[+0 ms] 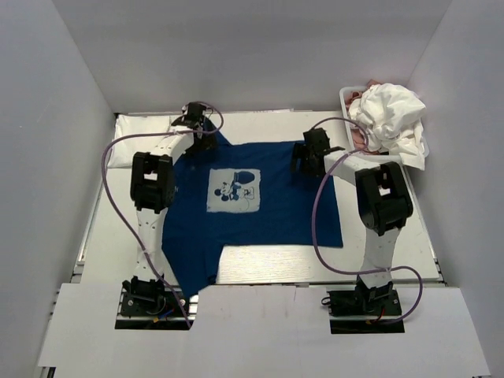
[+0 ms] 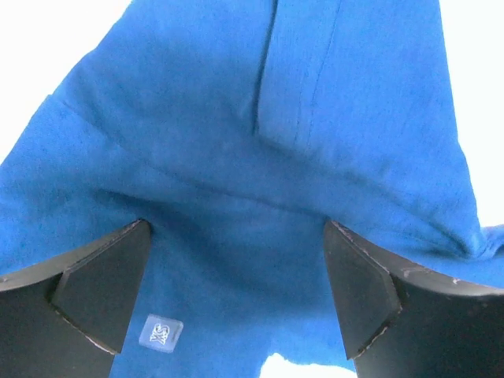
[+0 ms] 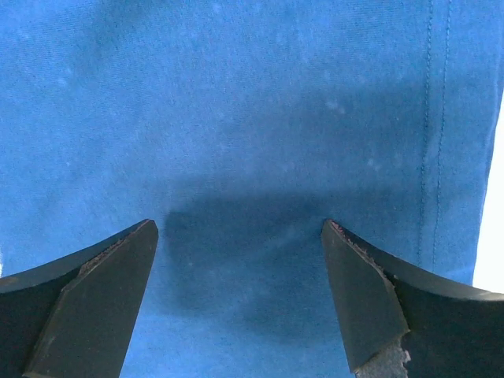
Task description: Fold and stack the t-shirts
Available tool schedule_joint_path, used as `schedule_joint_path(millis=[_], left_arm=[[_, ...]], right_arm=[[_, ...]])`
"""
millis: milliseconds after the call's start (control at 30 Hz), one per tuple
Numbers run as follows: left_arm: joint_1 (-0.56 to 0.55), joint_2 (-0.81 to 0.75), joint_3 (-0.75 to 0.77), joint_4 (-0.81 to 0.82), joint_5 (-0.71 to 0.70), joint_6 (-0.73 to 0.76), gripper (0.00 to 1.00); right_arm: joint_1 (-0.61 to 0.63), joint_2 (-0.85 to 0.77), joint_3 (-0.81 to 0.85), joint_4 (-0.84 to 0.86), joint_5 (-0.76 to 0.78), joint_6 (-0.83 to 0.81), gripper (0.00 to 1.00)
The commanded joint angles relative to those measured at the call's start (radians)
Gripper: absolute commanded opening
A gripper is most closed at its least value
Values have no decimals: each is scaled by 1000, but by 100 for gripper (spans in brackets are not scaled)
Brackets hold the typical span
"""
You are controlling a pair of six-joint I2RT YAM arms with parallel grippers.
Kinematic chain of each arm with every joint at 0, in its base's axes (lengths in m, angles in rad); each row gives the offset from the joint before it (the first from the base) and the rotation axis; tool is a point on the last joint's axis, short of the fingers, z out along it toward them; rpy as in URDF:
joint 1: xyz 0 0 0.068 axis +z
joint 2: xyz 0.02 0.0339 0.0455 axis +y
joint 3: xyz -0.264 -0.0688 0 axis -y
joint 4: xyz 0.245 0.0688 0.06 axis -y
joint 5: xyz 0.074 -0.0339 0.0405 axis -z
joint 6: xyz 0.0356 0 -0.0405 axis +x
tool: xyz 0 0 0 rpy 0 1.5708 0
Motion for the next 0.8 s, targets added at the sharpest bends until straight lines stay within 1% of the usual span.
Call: schedule_joint_path(millis=[0, 33, 100, 133, 200, 233, 300, 333, 367, 433, 467, 533, 567, 600, 633, 667, 700, 733, 767], left_arm=[[10, 166, 217, -87, 102, 25, 100], [10, 197, 271, -96, 102, 26, 100], [19, 271, 403, -95, 142, 48, 100], [19, 285, 426, -76, 162, 49, 100], [29, 285, 441, -20, 218, 58, 100], [29, 285, 441, 37, 231, 58, 100], [29, 285, 469, 56, 266, 58, 100], [29, 285, 486, 56, 281, 58, 100], [29, 258, 497, 68, 309, 58, 100], [29, 211, 506, 68, 309, 58, 100], [29, 182, 506, 68, 298, 58, 100], [29, 64, 476, 16, 289, 67, 100], [29, 14, 406, -4, 275, 67, 100], [15, -41, 358, -25, 257, 67, 100], [15, -160, 300, -47, 237, 58, 100], [1, -222, 167, -97, 187, 41, 100], [1, -284, 87, -127, 176, 9, 100], [1, -348, -3, -148, 176, -72, 100], [1, -484, -208, -173, 147, -123, 100]], right_arm=[[-47, 93, 116, -80, 1, -1, 90], [-70, 140, 141, -91, 4, -5, 90], [-82, 172, 257, -126, 4, -11, 90], [-94, 216, 279, -128, 11, -25, 90], [-108, 255, 377, -134, 1, -44, 90], [-119, 266, 403, -136, -11, -69, 90], [-125, 306, 523, -151, -30, -94, 90], [-125, 310, 549, -171, -30, -112, 90], [-116, 304, 590, -183, -28, -134, 90], [-114, 286, 606, -191, -33, -159, 90], [-110, 234, 585, -194, -39, -168, 90], [-98, 186, 540, -177, -30, -166, 90], [-92, 84, 435, -164, -25, -165, 90], [-81, 46, 390, -153, -18, -165, 90], [-75, -35, 343, -86, -13, -160, 90], [-72, -70, 212, -73, -10, -147, 90], [-67, -176, 171, -56, -8, -139, 90], [-61, -205, 94, -52, -7, -113, 90], [-62, -235, 59, -44, -2, -96, 90]])
